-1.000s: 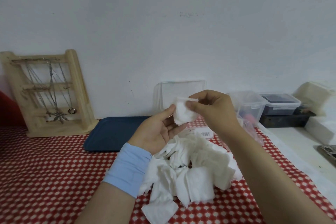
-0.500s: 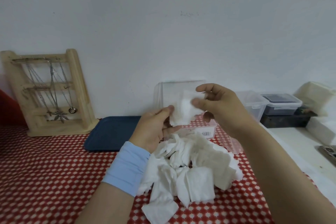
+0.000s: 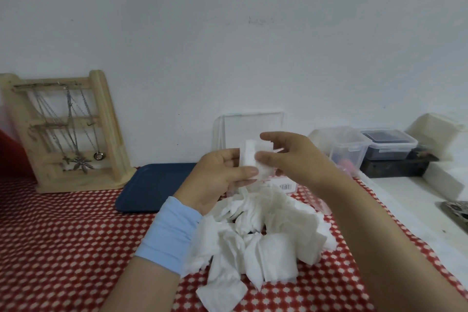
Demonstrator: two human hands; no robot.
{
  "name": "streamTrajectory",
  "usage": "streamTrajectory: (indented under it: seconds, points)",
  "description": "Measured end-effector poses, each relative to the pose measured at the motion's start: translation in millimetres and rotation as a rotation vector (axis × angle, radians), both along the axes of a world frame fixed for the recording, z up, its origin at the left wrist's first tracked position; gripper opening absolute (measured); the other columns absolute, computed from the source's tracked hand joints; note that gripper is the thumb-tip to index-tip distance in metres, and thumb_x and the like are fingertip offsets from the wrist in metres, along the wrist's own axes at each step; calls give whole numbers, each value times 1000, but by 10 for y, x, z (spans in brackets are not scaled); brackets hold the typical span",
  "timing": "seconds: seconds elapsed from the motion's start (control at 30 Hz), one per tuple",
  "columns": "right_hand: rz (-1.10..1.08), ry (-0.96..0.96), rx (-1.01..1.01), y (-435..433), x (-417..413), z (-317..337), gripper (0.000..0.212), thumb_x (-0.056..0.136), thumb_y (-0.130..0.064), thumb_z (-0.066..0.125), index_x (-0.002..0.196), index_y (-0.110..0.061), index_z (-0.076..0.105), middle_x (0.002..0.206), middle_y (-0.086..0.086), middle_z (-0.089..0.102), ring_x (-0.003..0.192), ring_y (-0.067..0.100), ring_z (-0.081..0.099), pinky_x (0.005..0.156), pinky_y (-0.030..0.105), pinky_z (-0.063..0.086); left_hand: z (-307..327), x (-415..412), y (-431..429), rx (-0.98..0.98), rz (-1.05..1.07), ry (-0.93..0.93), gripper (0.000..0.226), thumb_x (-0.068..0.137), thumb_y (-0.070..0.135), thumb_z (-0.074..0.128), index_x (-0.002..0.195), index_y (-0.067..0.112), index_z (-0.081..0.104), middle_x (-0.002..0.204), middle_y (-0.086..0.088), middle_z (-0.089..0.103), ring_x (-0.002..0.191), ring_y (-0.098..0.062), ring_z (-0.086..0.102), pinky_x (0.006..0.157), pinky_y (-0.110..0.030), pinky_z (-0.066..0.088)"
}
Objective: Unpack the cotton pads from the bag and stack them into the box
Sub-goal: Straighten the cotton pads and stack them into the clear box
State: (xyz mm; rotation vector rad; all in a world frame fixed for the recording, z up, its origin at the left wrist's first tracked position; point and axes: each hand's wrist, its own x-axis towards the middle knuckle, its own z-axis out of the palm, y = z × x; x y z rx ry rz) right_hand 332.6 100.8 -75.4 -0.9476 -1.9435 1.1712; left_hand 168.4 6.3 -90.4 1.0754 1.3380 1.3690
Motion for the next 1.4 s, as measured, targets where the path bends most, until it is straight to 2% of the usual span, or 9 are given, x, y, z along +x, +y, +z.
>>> streamTrajectory:
  seconds: [0.07, 0.13, 0.33, 0.57, 0.7, 0.87, 1.03, 1.23, 1.4]
  points:
    - [69, 27, -120, 25, 15, -25, 39, 87, -14, 77, 125, -21, 67, 116, 23, 69, 96, 29, 73, 85, 40, 61, -20, -28, -3, -44, -6, 78, 39, 86, -3, 75, 122, 10, 66, 106, -9, 79, 98, -24, 77, 90, -38, 59]
    - [124, 34, -145, 53, 22, -49, 33, 89, -10, 74, 120, -18, 72, 110, 16, 74, 99, 30, 73, 89, 45, 60, -14, -34, -10, -72, 14, 106, 36, 85, -3, 76, 117, 11, 67, 103, -8, 79, 93, -22, 77, 78, -29, 61]
    - [211, -140, -123, 39, 29, 23, 13, 91, -22, 72, 99, -14, 80, 93, 7, 79, 84, 18, 73, 84, 35, 60, 28, -53, -16, -74, 68, 135, 43, 83, -4, 77, 121, 13, 64, 101, -10, 79, 94, -26, 77, 86, -37, 62]
    - [-114, -282, 98, 510, -127, 295, 11, 91, -16, 70, 101, -12, 71, 90, 7, 74, 66, 22, 72, 61, 26, 58, 226, -405, 455, -39, 367, 574, 34, 93, 18, 64, 127, 23, 59, 116, 0, 68, 103, -18, 66, 95, -33, 53]
    - [-122, -657, 272, 744, -335, 196, 10, 85, -13, 70, 89, -4, 68, 74, 9, 69, 55, 21, 65, 54, 25, 53, 146, -430, 718, -109, 157, 935, 31, 100, 26, 58, 130, 24, 65, 134, 2, 63, 117, -17, 60, 94, -24, 42]
    - [-166, -916, 363, 837, -536, -36, 26, 81, -11, 69, 68, -13, 47, 64, 1, 54, 58, 19, 56, 47, 23, 40, -53, -357, 880, -212, -182, 1322, 56, 100, 34, 56, 154, 32, 40, 162, -1, 31, 150, -26, 24, 120, -43, 28]
    - [-200, -986, 378, 843, -644, -174, 22, 81, -14, 69, 72, -15, 50, 68, 0, 56, 57, 17, 56, 46, 22, 38, -133, -416, 889, -236, -253, 1369, 53, 101, 29, 55, 153, 26, 42, 163, 2, 30, 150, -23, 27, 120, -39, 26]
    - [-58, -738, -68, 764, -791, -249, 33, 97, -29, 58, 73, -7, 60, 55, 3, 69, 52, 20, 66, 56, 26, 52, -193, -469, 820, -178, -231, 1291, 52, 99, 33, 56, 149, 26, 46, 151, 2, 45, 138, -26, 45, 113, -44, 39]
    - [-51, -570, -382, 808, -687, -151, 27, 99, -18, 42, 104, 1, 61, 98, 17, 73, 76, 32, 67, 79, 38, 54, -225, -442, 757, -293, -296, 1299, 72, 104, 50, 38, 163, 19, 10, 171, 3, 3, 158, -17, 3, 127, -41, 10]
